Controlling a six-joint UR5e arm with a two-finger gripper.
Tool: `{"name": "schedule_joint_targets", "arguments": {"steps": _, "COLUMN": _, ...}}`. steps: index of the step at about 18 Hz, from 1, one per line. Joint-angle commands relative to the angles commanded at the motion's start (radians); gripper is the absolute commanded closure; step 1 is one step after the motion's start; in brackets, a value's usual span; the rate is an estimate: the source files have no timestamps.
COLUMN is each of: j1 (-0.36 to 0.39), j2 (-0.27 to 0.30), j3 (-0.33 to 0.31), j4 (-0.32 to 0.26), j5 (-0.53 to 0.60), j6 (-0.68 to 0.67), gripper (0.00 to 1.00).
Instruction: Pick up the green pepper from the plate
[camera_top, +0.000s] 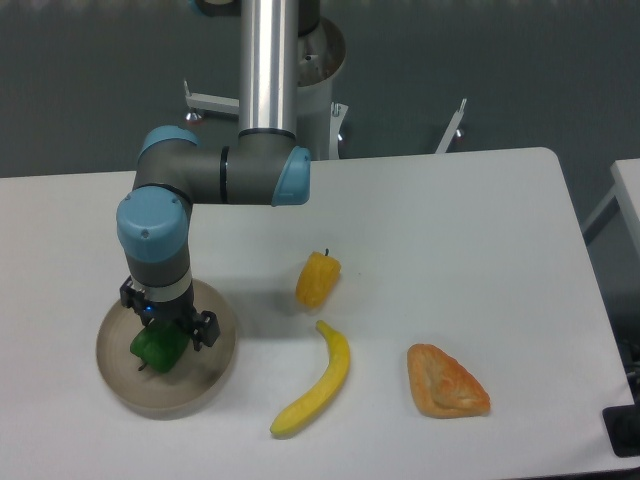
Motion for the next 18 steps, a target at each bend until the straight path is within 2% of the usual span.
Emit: {"name": "schedule_joint_targets", "arguments": {"steps": 18, "j1": 0.0, "j2": 0.005, "j3": -0.003, "j4": 0.002, "j5": -0.029, "j6": 0.008, "gripper": 0.0}}
